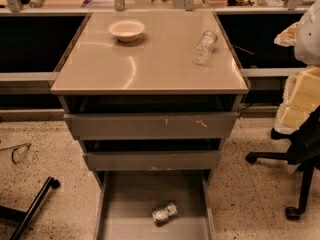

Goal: Pick 7up can from bottom drawer and place on counter

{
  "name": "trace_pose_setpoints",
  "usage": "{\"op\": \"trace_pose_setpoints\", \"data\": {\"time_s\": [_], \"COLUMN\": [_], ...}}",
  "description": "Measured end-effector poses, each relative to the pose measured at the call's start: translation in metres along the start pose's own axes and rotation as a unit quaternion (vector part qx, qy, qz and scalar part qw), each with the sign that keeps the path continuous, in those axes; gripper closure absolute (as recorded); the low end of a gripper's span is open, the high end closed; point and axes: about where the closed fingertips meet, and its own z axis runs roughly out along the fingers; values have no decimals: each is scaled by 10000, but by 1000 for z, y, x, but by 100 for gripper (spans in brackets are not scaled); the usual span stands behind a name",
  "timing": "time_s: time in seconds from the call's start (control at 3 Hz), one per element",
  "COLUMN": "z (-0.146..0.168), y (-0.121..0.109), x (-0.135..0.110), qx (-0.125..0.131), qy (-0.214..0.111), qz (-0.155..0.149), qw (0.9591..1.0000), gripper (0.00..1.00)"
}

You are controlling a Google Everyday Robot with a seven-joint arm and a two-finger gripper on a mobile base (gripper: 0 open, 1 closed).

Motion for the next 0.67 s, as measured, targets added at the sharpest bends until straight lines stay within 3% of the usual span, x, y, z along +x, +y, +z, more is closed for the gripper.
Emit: {"op": "trace_pose_setpoints", "data": {"time_s": [0.33, 0.67], "z": [0, 39], "y": [0, 13], "x": [0, -3], "qx": [0, -226], "qy": [0, -203], "qz": [0, 39], "qw": [10000, 9995], "gripper": [0, 0]}}
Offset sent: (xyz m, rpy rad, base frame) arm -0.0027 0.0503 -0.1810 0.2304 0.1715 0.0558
